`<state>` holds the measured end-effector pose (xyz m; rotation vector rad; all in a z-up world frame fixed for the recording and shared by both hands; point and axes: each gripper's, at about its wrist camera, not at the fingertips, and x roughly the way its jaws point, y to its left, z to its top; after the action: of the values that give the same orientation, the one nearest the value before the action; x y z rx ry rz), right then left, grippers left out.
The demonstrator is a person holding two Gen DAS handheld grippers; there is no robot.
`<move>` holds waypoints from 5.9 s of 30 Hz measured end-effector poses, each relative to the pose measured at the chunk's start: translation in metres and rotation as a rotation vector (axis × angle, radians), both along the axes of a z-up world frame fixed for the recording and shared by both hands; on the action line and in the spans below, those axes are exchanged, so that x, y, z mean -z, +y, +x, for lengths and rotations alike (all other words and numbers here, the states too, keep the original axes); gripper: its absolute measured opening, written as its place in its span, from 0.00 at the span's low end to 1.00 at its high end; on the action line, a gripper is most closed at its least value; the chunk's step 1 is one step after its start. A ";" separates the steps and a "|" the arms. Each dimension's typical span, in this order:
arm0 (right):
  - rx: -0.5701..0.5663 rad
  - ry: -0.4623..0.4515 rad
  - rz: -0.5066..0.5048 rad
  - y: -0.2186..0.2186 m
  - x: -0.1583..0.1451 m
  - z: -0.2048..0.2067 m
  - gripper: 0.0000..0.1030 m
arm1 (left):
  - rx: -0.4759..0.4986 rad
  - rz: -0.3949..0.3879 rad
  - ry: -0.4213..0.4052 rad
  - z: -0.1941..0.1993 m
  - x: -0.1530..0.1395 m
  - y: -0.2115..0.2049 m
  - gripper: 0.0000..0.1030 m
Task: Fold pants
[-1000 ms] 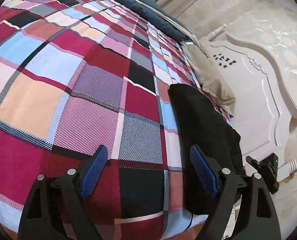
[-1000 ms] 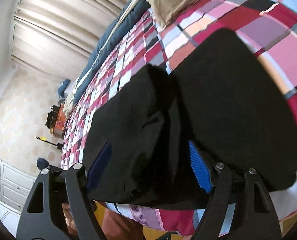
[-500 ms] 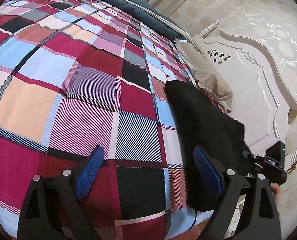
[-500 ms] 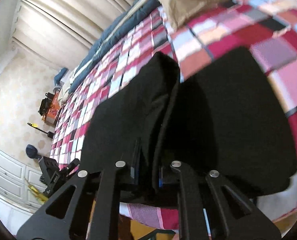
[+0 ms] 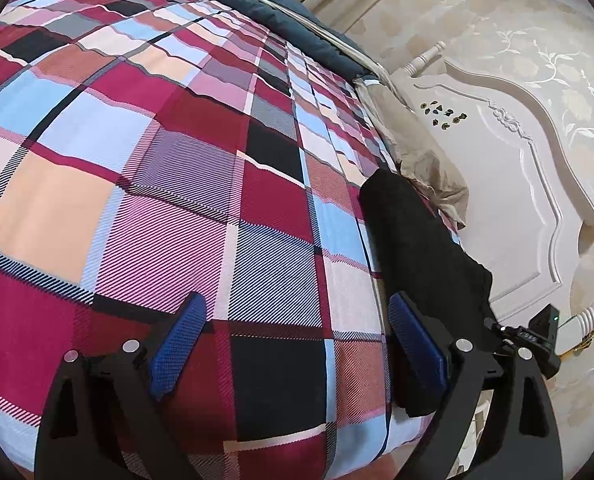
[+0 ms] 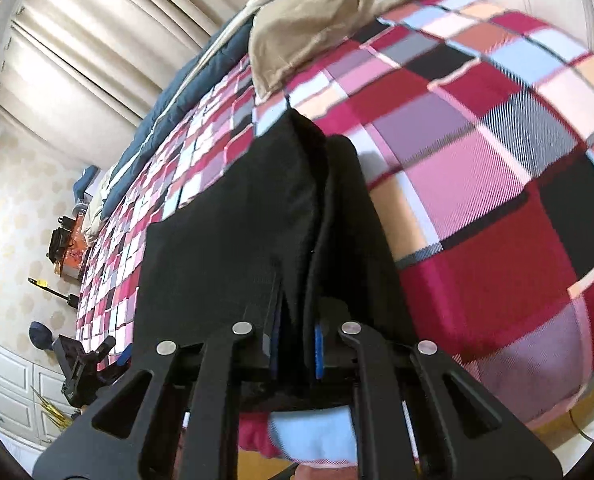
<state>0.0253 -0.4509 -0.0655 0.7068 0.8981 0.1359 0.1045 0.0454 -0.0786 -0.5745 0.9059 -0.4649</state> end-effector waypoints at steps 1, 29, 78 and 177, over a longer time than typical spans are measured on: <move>0.002 -0.006 0.023 -0.002 0.002 -0.001 0.11 | -0.001 -0.003 0.002 0.000 0.000 0.001 0.89; 0.054 0.002 0.203 -0.024 0.024 -0.031 0.72 | 0.209 -0.264 0.178 -0.018 0.005 -0.079 0.89; -0.070 -0.036 0.225 0.032 0.022 -0.008 0.36 | 0.149 -0.068 0.151 -0.010 -0.001 -0.083 0.39; -0.357 -0.122 0.330 0.222 0.011 0.254 0.31 | -0.076 0.292 -0.036 0.193 -0.056 0.090 0.28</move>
<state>0.2795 -0.2290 -0.0768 0.8272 0.8866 0.6505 0.2979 0.1353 -0.0221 -0.3312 0.8945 -0.2667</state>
